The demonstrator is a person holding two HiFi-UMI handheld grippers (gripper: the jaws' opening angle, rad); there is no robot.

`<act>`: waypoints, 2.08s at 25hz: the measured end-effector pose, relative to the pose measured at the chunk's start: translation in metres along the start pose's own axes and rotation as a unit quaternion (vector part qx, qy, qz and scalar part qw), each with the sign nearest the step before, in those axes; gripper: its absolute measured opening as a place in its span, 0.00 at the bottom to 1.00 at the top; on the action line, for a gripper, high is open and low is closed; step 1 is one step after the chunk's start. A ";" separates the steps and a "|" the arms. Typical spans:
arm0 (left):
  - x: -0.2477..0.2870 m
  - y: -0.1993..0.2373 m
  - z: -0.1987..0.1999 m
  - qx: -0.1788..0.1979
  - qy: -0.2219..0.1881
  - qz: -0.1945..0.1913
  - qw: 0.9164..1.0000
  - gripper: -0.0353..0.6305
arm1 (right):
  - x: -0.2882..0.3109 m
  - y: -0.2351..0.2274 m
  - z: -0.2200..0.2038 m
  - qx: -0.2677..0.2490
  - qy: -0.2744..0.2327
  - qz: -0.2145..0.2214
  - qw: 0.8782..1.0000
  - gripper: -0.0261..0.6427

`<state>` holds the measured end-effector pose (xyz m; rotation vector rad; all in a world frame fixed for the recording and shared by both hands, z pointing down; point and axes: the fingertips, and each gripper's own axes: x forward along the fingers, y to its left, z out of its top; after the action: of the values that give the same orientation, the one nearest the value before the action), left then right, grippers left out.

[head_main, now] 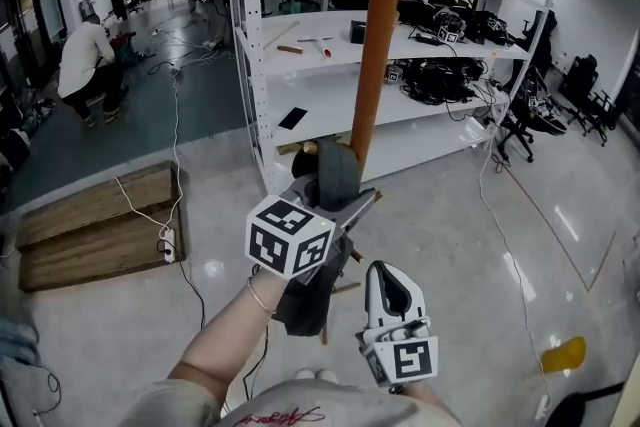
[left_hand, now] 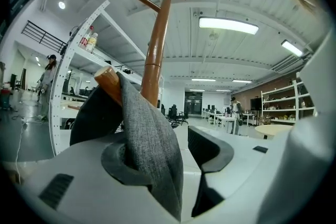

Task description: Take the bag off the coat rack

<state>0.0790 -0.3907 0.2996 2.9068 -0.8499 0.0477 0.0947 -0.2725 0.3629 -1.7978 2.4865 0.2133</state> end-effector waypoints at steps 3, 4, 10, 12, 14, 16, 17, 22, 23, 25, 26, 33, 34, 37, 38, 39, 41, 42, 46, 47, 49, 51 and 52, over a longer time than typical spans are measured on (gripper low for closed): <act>0.007 0.002 0.000 0.004 0.012 -0.005 1.000 0.32 | 0.001 -0.003 0.001 -0.002 -0.003 0.001 1.000 0.07; 0.009 0.003 -0.001 0.005 0.014 -0.007 1.000 0.30 | 0.001 -0.003 0.001 -0.001 -0.003 0.002 1.000 0.07; 0.013 0.002 -0.002 -0.002 0.013 -0.027 1.000 0.20 | 0.001 -0.006 -0.003 0.006 0.002 0.001 1.000 0.06; 0.014 -0.001 -0.002 -0.008 0.010 -0.036 0.999 0.14 | 0.000 -0.010 -0.005 0.008 0.004 -0.002 1.000 0.06; 0.014 -0.002 -0.001 -0.007 0.006 -0.036 0.999 0.11 | 0.000 -0.012 -0.006 0.003 0.004 0.001 1.000 0.06; 0.013 -0.002 0.001 0.002 -0.001 -0.030 1.000 0.11 | 0.003 -0.011 -0.006 0.000 0.002 0.006 1.000 0.07; 0.013 -0.002 0.003 0.007 -0.005 -0.027 1.000 0.11 | 0.004 -0.011 -0.005 0.000 0.000 0.008 1.000 0.06; 0.014 -0.006 0.011 0.006 -0.023 -0.023 0.999 0.10 | 0.003 -0.014 -0.003 0.008 0.001 0.007 1.000 0.06; 0.015 -0.007 0.012 0.005 -0.027 -0.023 0.999 0.10 | 0.002 -0.015 -0.003 0.007 0.003 0.006 1.000 0.06; 0.014 -0.008 0.016 0.008 -0.034 -0.022 0.999 0.10 | 0.003 -0.016 -0.003 0.003 0.002 0.007 1.000 0.06; 0.013 -0.008 0.019 0.012 -0.037 -0.019 0.999 0.10 | 0.004 -0.015 -0.003 0.002 0.001 0.008 1.000 0.06; 0.008 -0.005 0.034 0.023 -0.066 -0.005 0.998 0.10 | 0.009 -0.019 -0.006 -0.001 0.000 0.011 1.000 0.06; 0.006 -0.004 0.037 0.025 -0.071 -0.003 0.997 0.10 | 0.009 -0.018 -0.006 -0.001 0.000 0.012 1.000 0.06; -0.001 0.001 0.044 0.031 -0.090 0.007 0.995 0.10 | 0.012 -0.015 -0.007 0.000 -0.001 0.017 1.000 0.06; -0.003 0.003 0.046 0.031 -0.096 0.010 0.995 0.10 | 0.013 -0.014 -0.008 -0.001 0.000 0.018 1.000 0.06; -0.005 0.004 0.047 0.031 -0.101 0.014 0.994 0.10 | 0.014 -0.013 -0.008 -0.001 0.001 0.019 1.000 0.06; -0.010 0.008 0.051 0.034 -0.111 0.023 0.993 0.10 | 0.017 -0.013 -0.010 -0.001 0.003 0.020 1.000 0.06; -0.012 0.010 0.053 0.035 -0.116 0.028 0.992 0.10 | 0.018 -0.013 -0.010 0.000 0.003 0.020 1.000 0.07; -0.025 0.013 0.059 0.031 -0.136 0.041 0.989 0.10 | 0.019 -0.007 -0.008 0.019 0.002 0.023 1.000 0.06; -0.028 0.013 0.060 0.031 -0.139 0.042 0.989 0.10 | 0.020 -0.005 -0.007 0.021 0.002 0.025 0.999 0.06; -0.036 0.014 0.064 0.029 -0.145 0.047 0.988 0.10 | 0.021 -0.002 -0.006 0.011 0.003 0.030 0.999 0.06; -0.044 0.016 0.070 0.029 -0.153 0.052 0.986 0.10 | 0.023 0.001 -0.005 0.004 0.003 0.033 0.999 0.06; -0.049 0.017 0.072 0.031 -0.157 0.055 0.986 0.10 | 0.025 0.002 -0.004 0.004 0.002 0.034 0.999 0.06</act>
<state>0.0282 -0.3869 0.2264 2.9673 -1.0726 -0.3911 0.0855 -0.2956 0.3638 -1.7139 2.5500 0.2021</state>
